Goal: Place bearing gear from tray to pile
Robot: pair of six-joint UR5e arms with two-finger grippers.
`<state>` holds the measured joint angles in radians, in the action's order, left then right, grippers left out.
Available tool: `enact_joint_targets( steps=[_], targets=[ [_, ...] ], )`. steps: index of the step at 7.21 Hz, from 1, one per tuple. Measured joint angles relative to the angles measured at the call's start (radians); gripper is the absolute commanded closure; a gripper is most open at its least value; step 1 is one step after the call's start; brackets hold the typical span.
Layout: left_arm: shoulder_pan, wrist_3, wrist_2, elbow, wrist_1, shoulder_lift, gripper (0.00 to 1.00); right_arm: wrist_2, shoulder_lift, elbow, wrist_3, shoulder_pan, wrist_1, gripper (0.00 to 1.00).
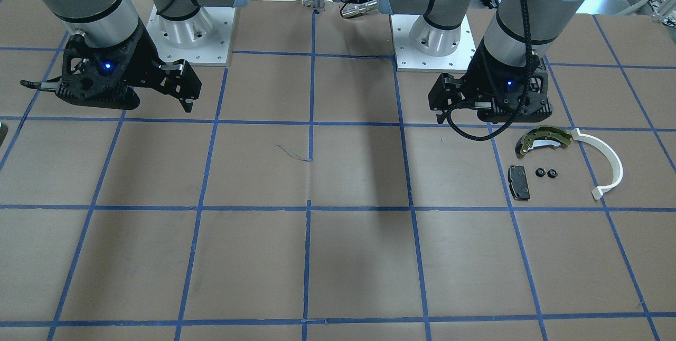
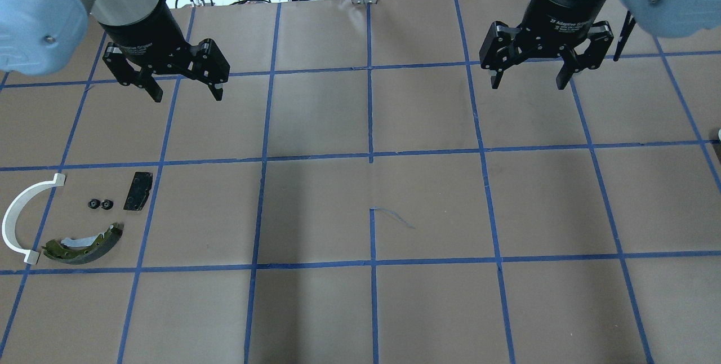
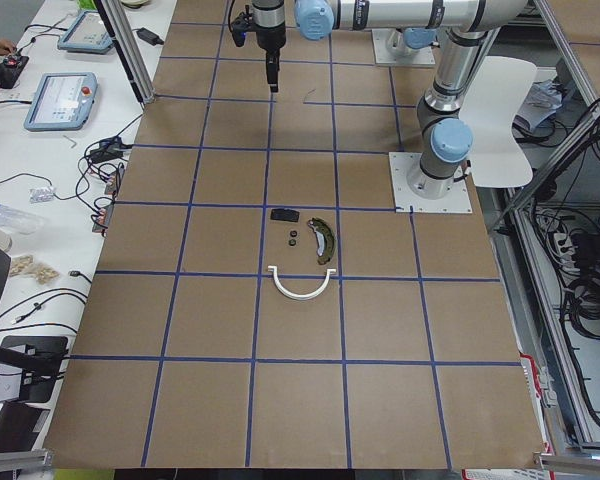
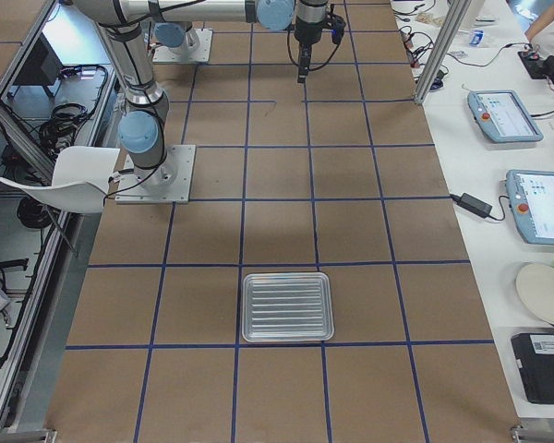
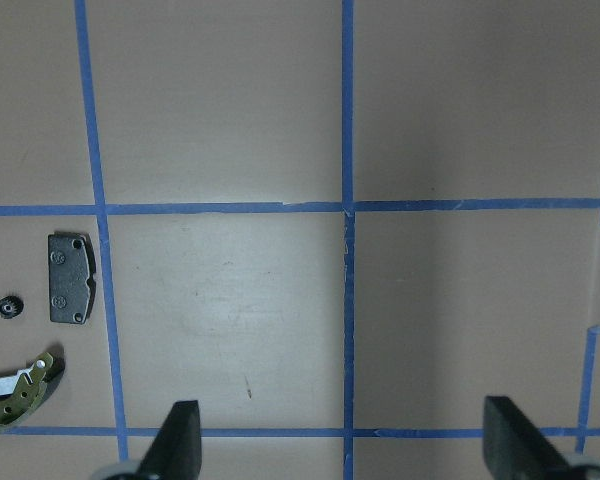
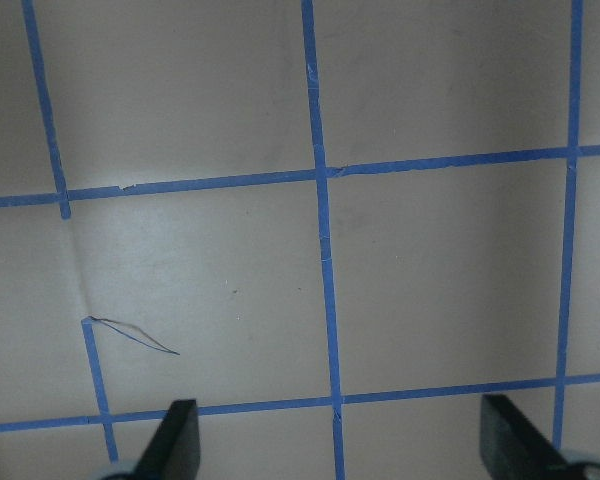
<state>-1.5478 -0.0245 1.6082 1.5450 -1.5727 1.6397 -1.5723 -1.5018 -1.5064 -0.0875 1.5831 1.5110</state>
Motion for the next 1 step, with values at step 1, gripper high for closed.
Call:
enact_joint_targets(
  steps=[1],
  targets=[
    [0.000,0.000,0.002,0.004,0.001,-0.002,0.00,0.000,0.000,0.000,0.000,0.000,0.000,0.00]
  ],
)
